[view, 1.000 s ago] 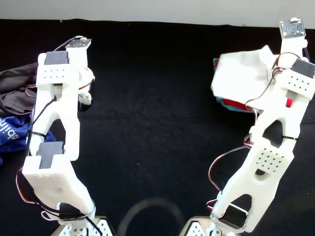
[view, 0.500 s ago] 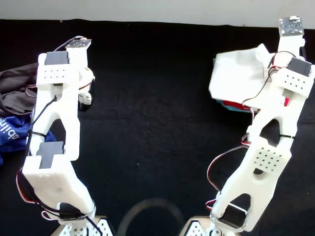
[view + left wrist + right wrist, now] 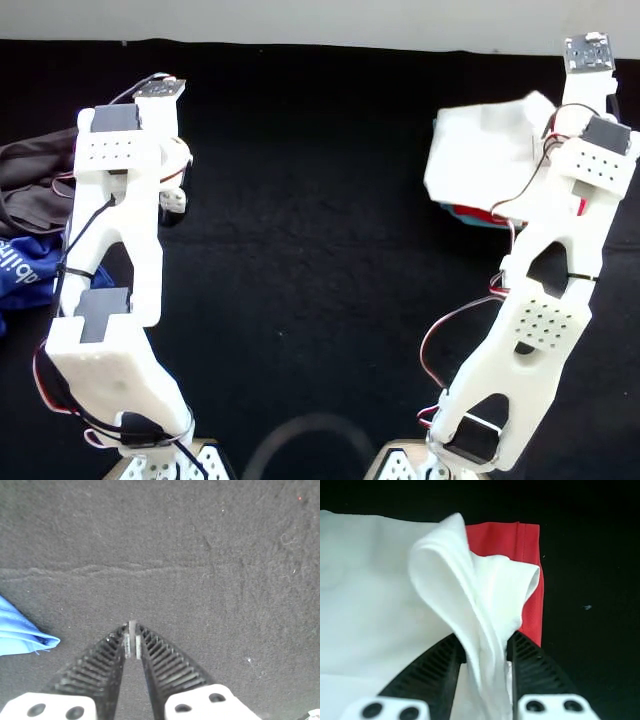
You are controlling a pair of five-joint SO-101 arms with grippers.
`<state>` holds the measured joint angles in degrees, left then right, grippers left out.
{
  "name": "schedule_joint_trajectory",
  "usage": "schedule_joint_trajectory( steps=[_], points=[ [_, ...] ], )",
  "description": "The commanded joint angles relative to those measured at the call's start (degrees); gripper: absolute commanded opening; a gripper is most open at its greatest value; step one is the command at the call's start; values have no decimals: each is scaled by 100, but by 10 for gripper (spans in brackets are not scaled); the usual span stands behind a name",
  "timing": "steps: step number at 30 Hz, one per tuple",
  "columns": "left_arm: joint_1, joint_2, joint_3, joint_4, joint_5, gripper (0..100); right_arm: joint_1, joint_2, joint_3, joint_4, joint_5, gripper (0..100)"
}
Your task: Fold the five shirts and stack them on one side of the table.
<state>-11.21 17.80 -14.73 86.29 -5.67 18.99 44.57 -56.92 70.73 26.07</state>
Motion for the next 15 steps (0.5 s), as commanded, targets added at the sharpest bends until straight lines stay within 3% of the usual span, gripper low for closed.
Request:
schedule_joint_trajectory(
  steps=[1, 10, 15],
  points=[
    [-13, 57, -57, -44, -9, 9, -92, -365, -40, -154, -70, 132],
    [-13, 585, -110, -53, -9, 9, -110, -374, -207, -418, -1996, 245],
    [-13, 593, -110, -53, -9, 9, -180, -382, -444, -444, -2716, 248]
  ],
)
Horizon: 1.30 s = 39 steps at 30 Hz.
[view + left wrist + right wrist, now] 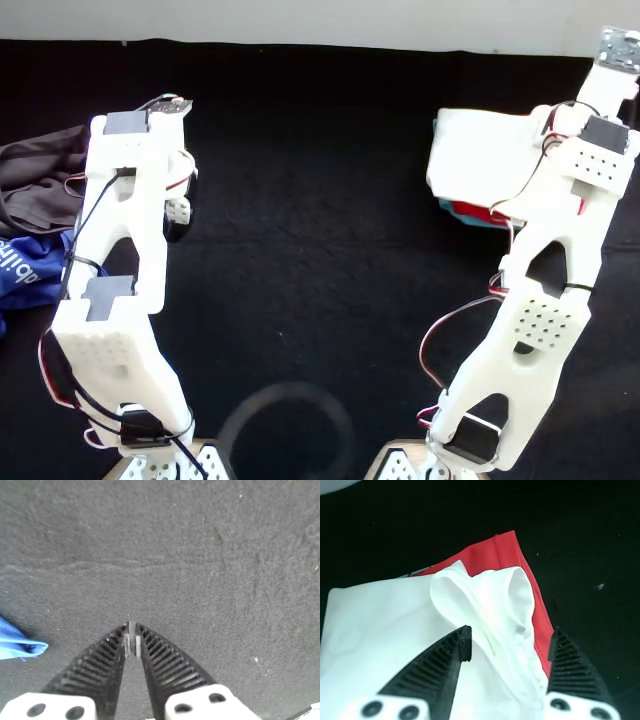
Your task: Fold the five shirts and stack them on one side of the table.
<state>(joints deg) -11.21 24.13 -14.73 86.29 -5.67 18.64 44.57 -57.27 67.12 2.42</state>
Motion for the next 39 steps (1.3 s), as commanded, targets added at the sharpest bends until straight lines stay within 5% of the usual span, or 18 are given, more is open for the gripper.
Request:
schedule_joint_trajectory(
  steps=[1, 10, 17, 30, 39],
  points=[
    [-13, -40, -110, -53, -9, 9, -189, -382, -497, -57, -422, 248],
    [-13, -40, -110, -53, -9, 9, -971, -382, -1297, 1323, -404, 228],
    [-13, -48, -110, -35, -9, 9, -1007, -347, -1288, 1481, -387, 2],
    [-13, -655, -48, 202, 0, 9, -936, -426, -391, 1262, -431, 5],
    [-13, -875, -48, 624, 26, 9, -1367, -620, -1982, 2941, -440, 5]
  ],
)
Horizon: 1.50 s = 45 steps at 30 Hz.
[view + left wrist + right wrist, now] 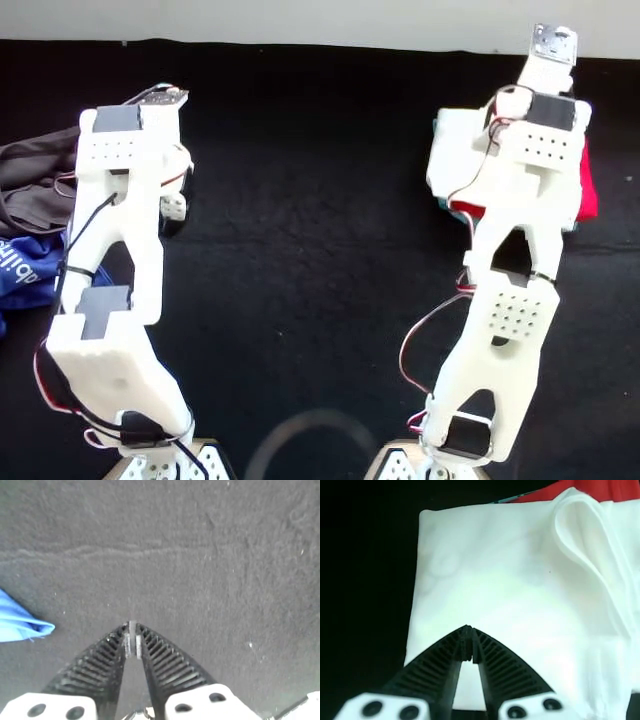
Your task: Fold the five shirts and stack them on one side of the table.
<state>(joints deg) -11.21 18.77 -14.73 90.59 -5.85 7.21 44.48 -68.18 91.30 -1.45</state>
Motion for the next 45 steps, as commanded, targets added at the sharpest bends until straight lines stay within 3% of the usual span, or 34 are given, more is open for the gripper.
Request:
schedule_joint_trajectory(
  steps=[1, 9, 17, 23, 28, 45],
  points=[
    [-13, -347, -66, 246, 44, 9, -286, -611, -1182, 743, -53, 5],
    [-48, -1464, 31, 378, 44, 9, -681, -655, -1754, 998, -62, 5],
    [-338, -2615, 1666, -26, 18, 9, -848, -1429, -1288, 998, -62, 5],
    [-769, -3477, 2712, -1011, 18, 9, -716, -3284, 980, 989, -62, 5],
    [-752, -3934, 3231, -1169, 18, 9, -954, -4637, 2888, 804, -53, 5],
    [-787, -4444, 3925, -695, 18, 14, -804, -7451, 8945, -2651, 88, 5]
  ],
)
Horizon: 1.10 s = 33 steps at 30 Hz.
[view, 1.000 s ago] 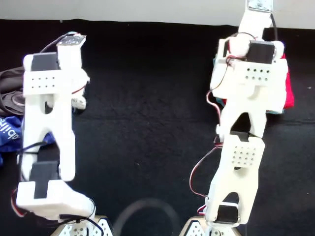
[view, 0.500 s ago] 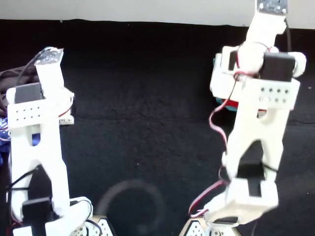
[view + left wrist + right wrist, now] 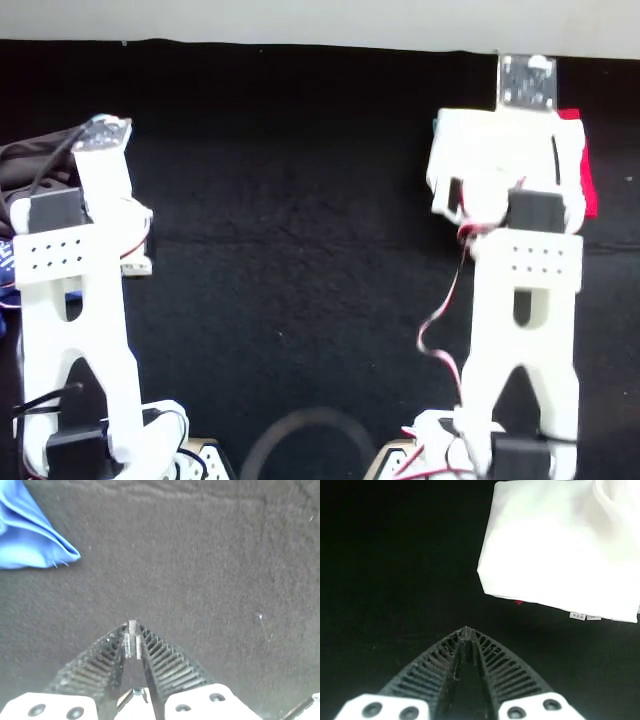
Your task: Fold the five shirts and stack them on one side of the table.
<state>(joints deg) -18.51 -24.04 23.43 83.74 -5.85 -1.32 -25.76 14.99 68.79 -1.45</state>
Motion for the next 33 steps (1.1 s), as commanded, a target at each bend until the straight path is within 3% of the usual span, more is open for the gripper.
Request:
schedule_joint_trajectory(
  steps=[1, 11, 14, 20, 27, 33],
  points=[
    [-57, -163, 180, -62, 18, 14, 48, -488, 840, -488, 193, 5],
    [-57, -154, 435, -571, 18, 14, 92, -585, 1578, -1587, 308, 5],
    [-57, -154, 444, -545, 18, 14, 453, -426, 1367, -2431, 316, 6],
    [-57, -163, 426, -527, 18, 14, 1156, 1244, 673, -3996, 316, 6],
    [-57, -163, 444, -536, 18, 14, 1701, 3354, -1253, -4031, 281, 6],
    [-48, -163, 444, -571, 18, 14, 1903, 4075, -2229, -3618, 290, 6]
  ],
)
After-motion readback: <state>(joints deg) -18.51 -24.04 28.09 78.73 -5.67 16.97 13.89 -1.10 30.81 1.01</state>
